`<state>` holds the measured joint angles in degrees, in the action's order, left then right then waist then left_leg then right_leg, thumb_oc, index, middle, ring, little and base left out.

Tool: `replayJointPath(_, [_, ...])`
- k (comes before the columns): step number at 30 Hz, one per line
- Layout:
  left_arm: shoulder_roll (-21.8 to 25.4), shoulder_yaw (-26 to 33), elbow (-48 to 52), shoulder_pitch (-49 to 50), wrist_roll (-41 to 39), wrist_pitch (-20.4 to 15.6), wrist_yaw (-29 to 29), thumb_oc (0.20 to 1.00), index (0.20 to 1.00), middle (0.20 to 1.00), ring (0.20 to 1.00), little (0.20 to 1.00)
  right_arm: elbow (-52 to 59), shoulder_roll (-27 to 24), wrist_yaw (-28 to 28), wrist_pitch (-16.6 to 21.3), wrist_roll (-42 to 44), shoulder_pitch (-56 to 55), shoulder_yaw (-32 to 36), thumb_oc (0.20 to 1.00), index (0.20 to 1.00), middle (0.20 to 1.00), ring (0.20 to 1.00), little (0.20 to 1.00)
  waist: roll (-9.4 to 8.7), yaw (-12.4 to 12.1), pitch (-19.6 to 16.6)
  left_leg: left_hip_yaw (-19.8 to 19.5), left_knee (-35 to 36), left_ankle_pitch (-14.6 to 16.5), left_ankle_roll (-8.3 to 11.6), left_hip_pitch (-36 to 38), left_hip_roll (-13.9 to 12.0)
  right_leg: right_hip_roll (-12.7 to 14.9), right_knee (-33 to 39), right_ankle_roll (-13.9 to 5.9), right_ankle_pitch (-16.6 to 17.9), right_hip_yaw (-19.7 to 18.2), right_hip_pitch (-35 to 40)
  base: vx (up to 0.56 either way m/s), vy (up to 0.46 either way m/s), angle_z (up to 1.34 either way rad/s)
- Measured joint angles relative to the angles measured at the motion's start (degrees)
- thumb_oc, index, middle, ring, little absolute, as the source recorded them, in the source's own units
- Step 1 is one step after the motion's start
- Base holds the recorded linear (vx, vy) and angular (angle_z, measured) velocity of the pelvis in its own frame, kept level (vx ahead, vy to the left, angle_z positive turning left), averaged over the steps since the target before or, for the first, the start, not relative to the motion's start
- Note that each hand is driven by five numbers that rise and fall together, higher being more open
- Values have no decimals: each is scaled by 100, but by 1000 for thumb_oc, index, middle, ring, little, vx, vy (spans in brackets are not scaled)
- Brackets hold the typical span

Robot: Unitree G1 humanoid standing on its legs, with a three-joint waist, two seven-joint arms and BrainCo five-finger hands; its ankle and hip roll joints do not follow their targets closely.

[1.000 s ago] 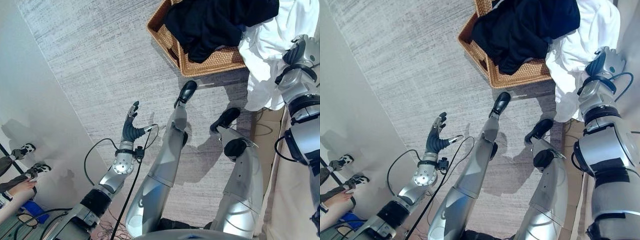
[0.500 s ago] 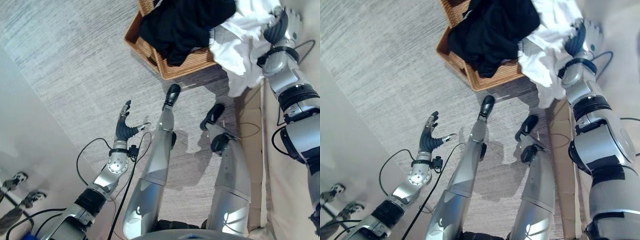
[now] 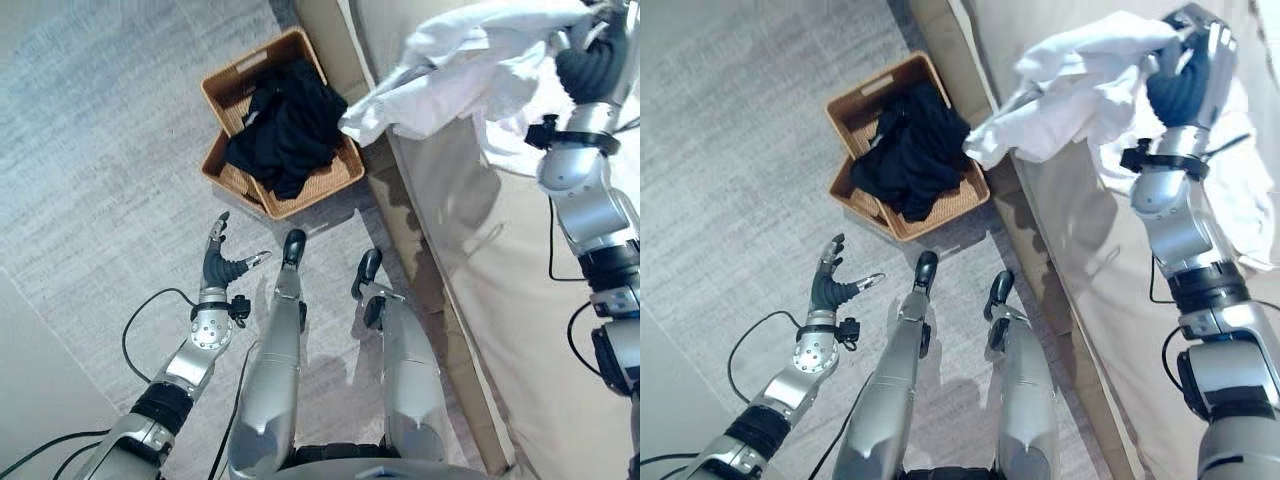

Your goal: Pick up clothes into the bucket

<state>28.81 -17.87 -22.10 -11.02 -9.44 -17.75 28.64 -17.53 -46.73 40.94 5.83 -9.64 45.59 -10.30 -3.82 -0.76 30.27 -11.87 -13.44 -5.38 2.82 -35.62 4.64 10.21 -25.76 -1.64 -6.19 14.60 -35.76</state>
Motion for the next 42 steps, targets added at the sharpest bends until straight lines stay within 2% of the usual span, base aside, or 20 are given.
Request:
replayJointPath(3, [54, 287, -28, 128, -8, -4, -224, 1000, 1000, 1000, 1000, 1000, 539, 2, -12, 13, -174, -288, 436, 200, 200, 200, 200, 200, -6, -25, -5, 97, 314, 11, -18, 993, -87, -107, 368, -72, 48, -63, 958, 67, -21, -15])
replayJointPath(8, [-60, 453, 36, 394, -38, 0, -573, 1000, 1000, 1000, 1000, 1000, 892, -5, -53, 65, -220, -369, 971, 200, 200, 200, 200, 200, 1, -31, -33, 240, 690, 117, -46, 2013, -235, -254, 946, -145, 159, -145, 2017, 106, -18, -16])
replayJointPath(9, [-75, 451, 63, 556, -40, -18, -641, 1000, 1000, 1000, 1000, 1000, 894, -13, -39, 86, -219, -388, 1037, 200, 200, 200, 200, 200, 6, -11, -318, 237, 721, 104, -36, 1987, -254, -285, 1082, -166, 196, -145, 2033, 59, -26, -11])
replayJointPath(13, [-113, 458, 272, 582, -249, 85, -1023, 1000, 1000, 1000, 1000, 1000, 773, -188, -253, 100, -89, -198, 1091, 200, 200, 200, 200, 200, 24, 21, -480, 358, 998, 86, -39, 2518, -364, -420, 1559, -150, 426, -191, 2600, 42, -4, -15])
replayJointPath(15, [-140, 442, 524, 613, -405, 92, -1228, 1000, 1000, 1000, 1000, 1000, 684, -267, -361, 144, 128, -130, 1044, 200, 200, 200, 200, 200, 80, 72, -998, 367, 1162, 86, -32, 2623, -384, -453, 1797, -177, 449, -191, 2739, 39, -4, -6])
replayJointPath(18, [-43, 344, 768, 531, -691, 103, -1397, 1000, 1000, 1000, 1000, 1000, 273, -372, -501, 202, 465, 233, 784, 200, 200, 200, 200, 200, 114, 144, -1184, 383, 1243, 64, -51, 2998, -378, -480, 1999, -194, 495, -200, 3167, 83, 8, -2])
replayJointPath(20, [-76, 300, 877, 474, -900, 146, -1626, 1000, 1000, 1000, 1000, 1000, 175, -376, -769, 277, 926, 236, 707, 200, 200, 200, 200, 200, 125, 183, -1454, 405, 1424, 80, -33, 3263, -402, -500, 2224, -205, 513, -209, 3427, 96, 8, -6])
replayJointPath(21, [18, 271, 1128, 478, -1089, 306, -1810, 1000, 1000, 1000, 1000, 1000, 9, -383, -1019, 289, 1299, 328, 538, 200, 200, 200, 200, 200, 107, 256, -1562, 464, 1518, 84, -30, 3463, -421, -523, 2353, -219, 529, -249, 3619, 88, -1, -15])
replayJointPath(25, [346, 261, 1962, 438, -1299, 367, -2174, 1000, 1000, 1000, 1000, 1000, -12, -387, -1595, 289, 1643, 332, 152, 200, 200, 200, 200, 200, 145, 426, -1857, 643, 1701, 84, -30, 3766, -459, -570, 2599, -246, 607, -398, 3875, 65, -18, -25])
replayJointPath(26, [512, 213, 2344, 342, -1484, 487, -2282, 1000, 1000, 1000, 1000, 1000, 68, -426, -1805, 284, 1761, 210, 64, 200, 200, 200, 200, 200, 140, 461, -1895, 714, 1754, 84, -30, 3886, -478, -602, 2733, -235, 666, -474, 3990, 27, -11, -23])
replayJointPath(28, [743, 60, 2697, 31, -1742, 461, -2534, 1000, 1000, 1000, 1000, 1000, 129, -502, -2199, 253, 1893, -9, -127, 200, 200, 200, 200, 200, 187, 473, -2057, 752, 1816, 91, -22, 3945, -500, -629, 2815, -249, 692, -487, 4061, 30, -17, -17])
replayJointPath(30, [732, -53, 2737, -233, -1900, 562, -2610, 1000, 1000, 1000, 1000, 1000, 130, -583, -2361, 249, 1991, -127, -195, 200, 200, 200, 200, 200, 233, 552, -2102, 827, 1829, 97, -13, 4008, -518, -643, 2874, -235, 715, -569, 4101, 25, -14, -14])
replayJointPath(32, [1016, -301, 2761, -680, -1970, 601, -2724, 1000, 1000, 1000, 1000, 1000, 145, -598, -2645, 136, 2072, -208, -423, 200, 200, 200, 200, 200, 268, 566, -2170, 844, 1830, 100, -10, 4021, -538, -679, 2965, -230, 784, -587, 4144, 13, -9, -8])
replayJointPath(34, [1205, -973, 2777, -1480, -2102, 643, -2845, 1000, 1000, 1000, 1000, 1000, 329, -710, -2976, 30, 2238, -348, -628, 200, 200, 200, 200, 200, 305, 644, -2192, 872, 1831, 103, -4, 4035, -556, -698, 3010, -206, 812, -618, 4162, 5, -14, -7])
replayJointPath(37, [1139, -1597, 2702, -2225, -2122, 722, -2876, 1000, 1000, 1000, 1000, 1000, 724, -839, -3273, 4, 2396, -475, -856, 200, 200, 200, 200, 200, 332, 744, -2208, 889, 1834, 102, -4, 4084, -568, -712, 3019, -203, 822, -624, 4205, 1, -7, -5])
replayJointPath(42, [520, -1801, 2260, -2673, -2122, 724, -2815, 1000, 1000, 1000, 1000, 1000, 1436, -950, -3531, 8, 2612, -525, -923, 200, 200, 200, 200, 200, 474, 823, -2294, 977, 1833, 109, 5, 4114, -586, -728, 3031, -183, 841, -701, 4202, 0, -2, -9])
